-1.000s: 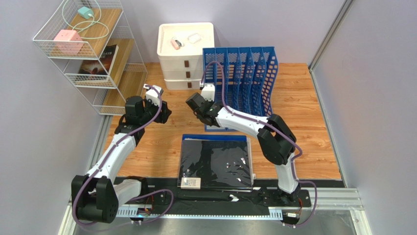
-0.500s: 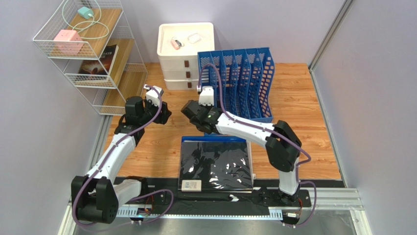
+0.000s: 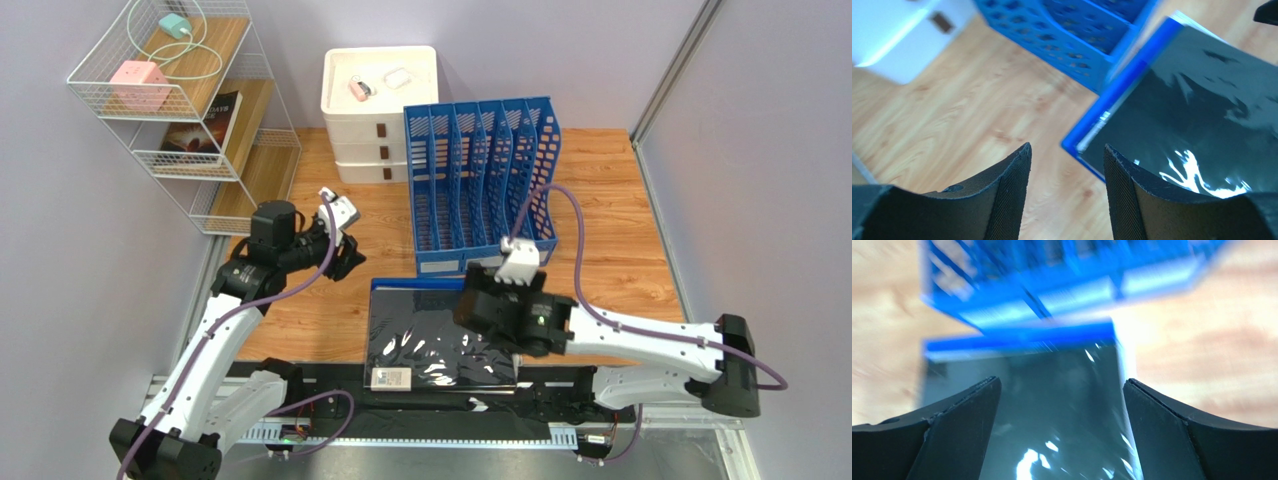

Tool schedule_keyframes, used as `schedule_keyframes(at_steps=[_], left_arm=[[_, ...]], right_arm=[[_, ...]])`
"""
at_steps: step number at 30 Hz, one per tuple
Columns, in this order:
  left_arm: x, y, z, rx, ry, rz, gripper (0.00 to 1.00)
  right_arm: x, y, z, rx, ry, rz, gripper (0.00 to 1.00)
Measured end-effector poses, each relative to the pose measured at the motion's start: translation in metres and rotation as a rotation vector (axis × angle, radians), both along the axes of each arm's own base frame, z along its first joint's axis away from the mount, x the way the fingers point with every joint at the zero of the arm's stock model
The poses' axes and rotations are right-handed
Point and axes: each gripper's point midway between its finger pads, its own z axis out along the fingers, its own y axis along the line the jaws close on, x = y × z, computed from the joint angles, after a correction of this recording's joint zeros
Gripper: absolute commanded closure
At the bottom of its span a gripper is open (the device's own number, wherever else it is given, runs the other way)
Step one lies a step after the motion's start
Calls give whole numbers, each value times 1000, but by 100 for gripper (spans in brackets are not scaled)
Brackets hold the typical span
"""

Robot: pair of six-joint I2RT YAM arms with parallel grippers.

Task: Organize the desk
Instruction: Move the storage box to the center of the board, then pick up the folder from the corner of the board.

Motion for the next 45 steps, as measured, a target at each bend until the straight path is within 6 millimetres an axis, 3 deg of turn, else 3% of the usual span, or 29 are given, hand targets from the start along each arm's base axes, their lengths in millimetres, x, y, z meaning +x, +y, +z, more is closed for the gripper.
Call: schedule_keyframes(at_steps=[3, 5, 8, 11, 16, 23, 29, 34, 40, 45], left_arm=[[-15, -21, -15, 33, 54, -92, 40], [-18, -37, -31, 69, 97, -138, 41], [-9, -56, -60, 118, 173, -161, 42], [10, -66, -82, 161, 253, -123, 43], [56, -85, -79, 161, 240, -52, 43], [62, -103, -59, 90, 185, -20, 43], [74, -110, -54, 46, 149, 61, 43], [80, -119, -64, 51, 147, 101, 43], [86, -124, -104, 113, 209, 125, 43], [88, -125, -108, 121, 204, 129, 48]], right_arm=[[-37, -35, -41, 13, 51, -7, 0], [-47, -53, -55, 38, 66, -49, 0], [-46, -76, -55, 75, 41, -152, 0], [-40, -86, -46, 134, -7, -237, 0], [-34, -78, -41, 135, -41, -294, 0], [-43, -61, -75, -18, -16, -273, 0], [-55, -53, -82, -44, -9, -219, 0], [-61, -52, -82, -40, -8, -186, 0], [-68, -59, -79, -1, -7, -143, 0], [-71, -59, -78, 14, -7, -125, 0]])
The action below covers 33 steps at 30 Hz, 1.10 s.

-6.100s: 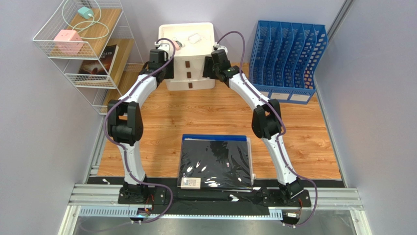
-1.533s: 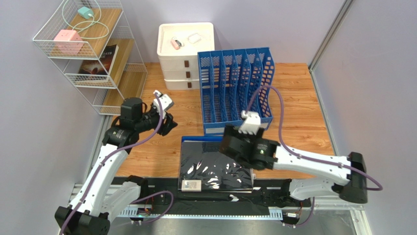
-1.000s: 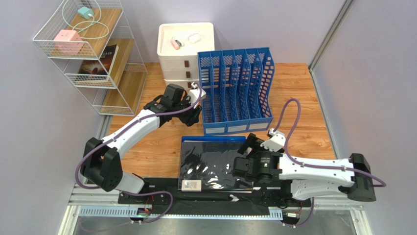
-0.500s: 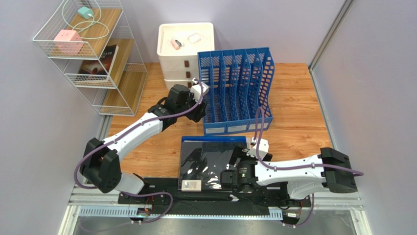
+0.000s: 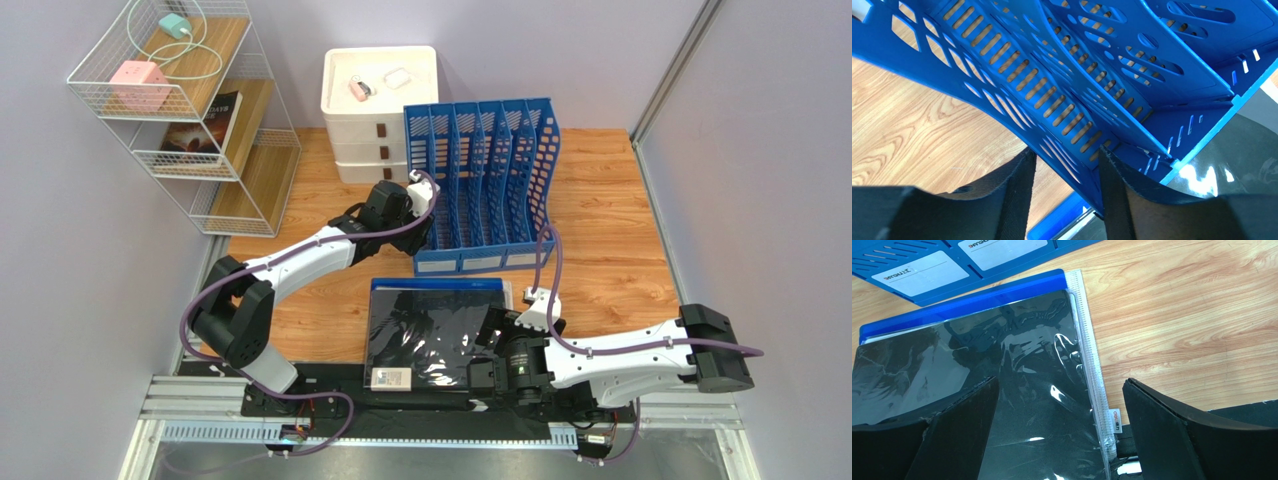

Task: Organize the desk
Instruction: Pick up the folder from the corner of the board.

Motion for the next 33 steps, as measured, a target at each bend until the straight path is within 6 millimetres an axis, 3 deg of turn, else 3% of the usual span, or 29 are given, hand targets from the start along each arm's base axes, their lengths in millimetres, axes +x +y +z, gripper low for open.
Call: schedule_keyframes(at_steps=[7, 14, 23, 27, 31, 33], left_arm=[[3, 2, 1, 20, -24, -1, 49], [21, 7, 1, 94, -82, 4, 47], [31, 15, 9, 156, -118, 24, 11], [24, 22, 42, 138, -155, 30, 9], [8, 30, 107, 53, -250, 27, 10], [-11, 37, 139, 4, -298, -5, 15]], right_arm=[[-5, -1, -4, -13, 2, 32, 0], [-27, 1, -17, -44, 47, 124, 0], [-57, 6, -32, -96, 113, 229, 0], [-61, -4, -38, -104, 134, 245, 0], [-60, -17, -47, -114, 154, 241, 0], [-60, -26, -52, -117, 169, 237, 0]])
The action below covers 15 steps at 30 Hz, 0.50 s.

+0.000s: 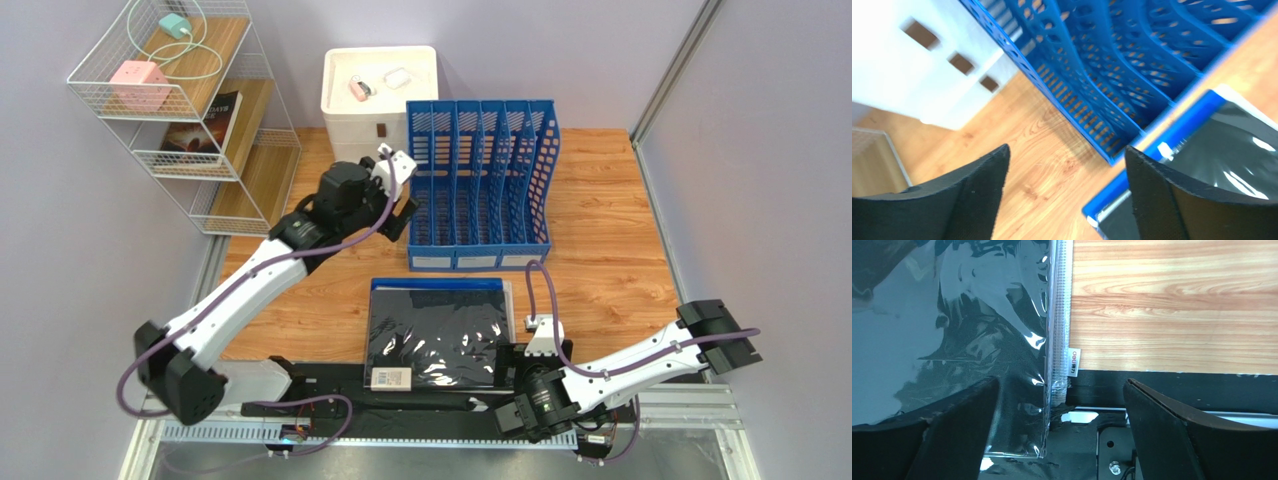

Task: Organize the desk
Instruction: Pick up the folder from the corner of the board.

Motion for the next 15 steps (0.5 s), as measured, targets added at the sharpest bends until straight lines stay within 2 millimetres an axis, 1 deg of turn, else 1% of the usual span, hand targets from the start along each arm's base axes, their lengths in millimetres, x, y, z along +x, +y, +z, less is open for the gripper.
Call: schedule_keyframes(at_steps=[1, 3, 4, 6, 7, 8, 9, 10, 11, 12, 13, 15], left_arm=[[-13, 5, 13, -10, -24, -27, 19], [-35, 16, 25, -9, -72, -80, 24], [-43, 21, 19, 9, -78, -98, 29], [-63, 36, -13, 85, -50, -140, 33], [-71, 43, -37, 139, -22, -166, 37], [-78, 48, -59, 185, 14, -184, 40], [-88, 56, -86, 246, 62, -210, 42], [-97, 64, -113, 306, 121, -237, 47], [-109, 73, -136, 360, 173, -265, 48], [-119, 80, -150, 402, 207, -294, 49], [-127, 86, -159, 432, 226, -322, 50], [-135, 92, -163, 465, 222, -364, 51]], right_arm=[[1, -2, -2, 7, 3, -3, 0], [0, -2, -5, 46, 20, -5, 0], [0, -2, -6, 55, 24, -5, 0], [-1, -4, -11, 80, 40, -7, 0], [-1, -4, -12, 90, 47, -7, 0], [-2, -4, -13, 101, 54, -8, 0], [-2, -3, -13, 109, 58, -8, 0], [-3, -1, -12, 124, 63, -8, 0], [-4, 1, -12, 140, 67, -8, 0], [-4, 3, -11, 149, 70, -7, 0], [-4, 4, -11, 158, 72, -7, 0], [-5, 7, -9, 179, 74, -6, 0]])
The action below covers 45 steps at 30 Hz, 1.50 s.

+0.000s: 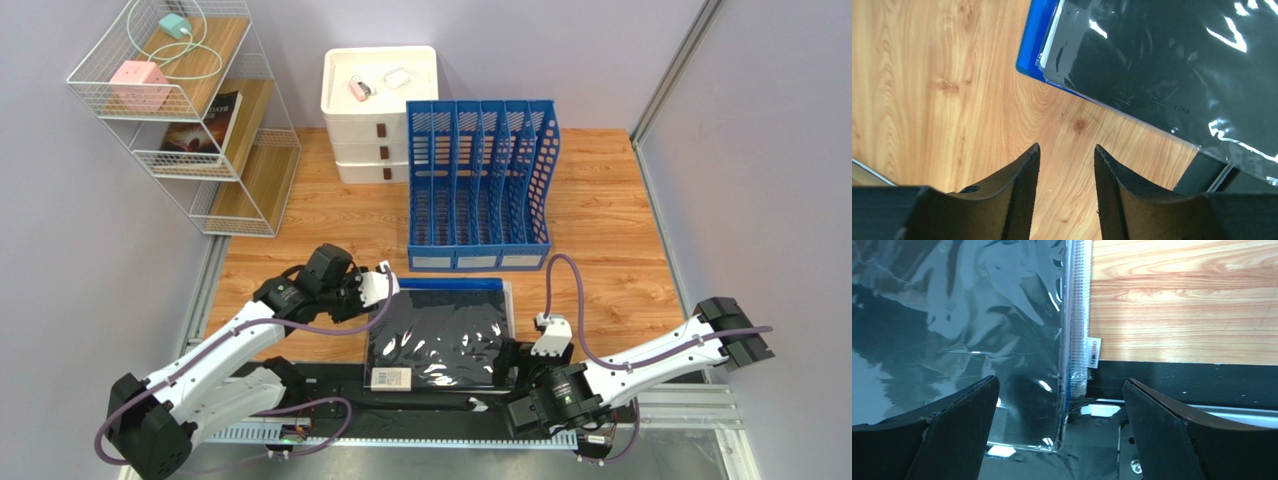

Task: Organize the desk
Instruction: Pick up the folder from the corner of the board.

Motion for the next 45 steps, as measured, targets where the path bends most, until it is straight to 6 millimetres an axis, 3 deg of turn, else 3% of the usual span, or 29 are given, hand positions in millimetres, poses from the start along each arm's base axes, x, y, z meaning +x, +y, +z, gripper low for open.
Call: schedule_keyframes(at_steps=[5, 14, 18, 31, 45], left_arm=[[-6, 1, 5, 14, -38, -110, 54], [-49, 13, -34, 104, 152, -286, 58], [-58, 12, -40, 114, 195, -325, 58], [-63, -9, -57, 115, 256, -383, 57], [-71, -26, -62, 135, 253, -410, 57]], right_arm=[[-1, 9, 9, 57, 7, 0, 0], [0, 15, 10, 98, 14, -13, 0], [1, 18, 6, 117, 18, -26, 0], [-2, 40, 3, 218, 51, -55, 0], [-5, 40, -4, 222, 76, -54, 0]])
